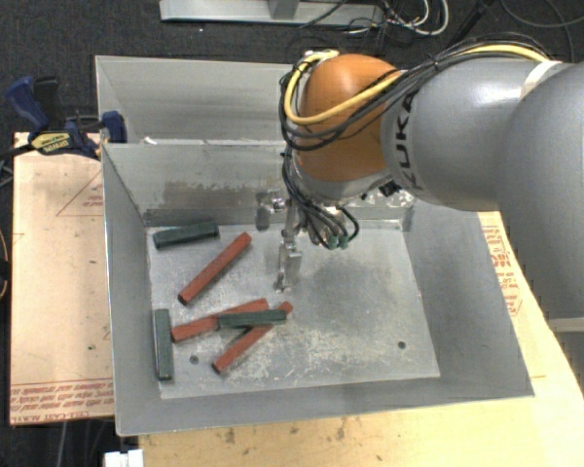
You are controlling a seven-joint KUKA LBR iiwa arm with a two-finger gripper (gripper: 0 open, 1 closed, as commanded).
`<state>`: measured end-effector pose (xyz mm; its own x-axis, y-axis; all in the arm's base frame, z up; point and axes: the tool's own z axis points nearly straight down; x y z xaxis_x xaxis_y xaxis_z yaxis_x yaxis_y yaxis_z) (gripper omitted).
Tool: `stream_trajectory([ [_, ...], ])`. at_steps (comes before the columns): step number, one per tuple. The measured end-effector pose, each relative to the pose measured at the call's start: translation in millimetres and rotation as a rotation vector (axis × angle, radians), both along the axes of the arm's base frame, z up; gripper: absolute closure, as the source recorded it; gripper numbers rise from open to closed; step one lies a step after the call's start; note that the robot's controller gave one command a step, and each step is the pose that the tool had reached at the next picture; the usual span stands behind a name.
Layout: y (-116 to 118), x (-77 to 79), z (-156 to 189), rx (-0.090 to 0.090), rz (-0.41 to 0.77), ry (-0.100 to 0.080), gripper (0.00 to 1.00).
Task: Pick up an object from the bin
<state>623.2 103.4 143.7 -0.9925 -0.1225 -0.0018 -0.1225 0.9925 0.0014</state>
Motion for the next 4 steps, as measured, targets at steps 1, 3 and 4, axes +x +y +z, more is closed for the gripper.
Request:
stream_trajectory([
  [1, 0, 0.0, 0, 0.000, 0.000, 0.000, 0.00],
  [3, 71, 15.3, -73, 0.001, 0.189, -0.002, 1.00],
  [4, 71, 15.3, -73, 0.001, 0.189, -0.002, 1.00],
])
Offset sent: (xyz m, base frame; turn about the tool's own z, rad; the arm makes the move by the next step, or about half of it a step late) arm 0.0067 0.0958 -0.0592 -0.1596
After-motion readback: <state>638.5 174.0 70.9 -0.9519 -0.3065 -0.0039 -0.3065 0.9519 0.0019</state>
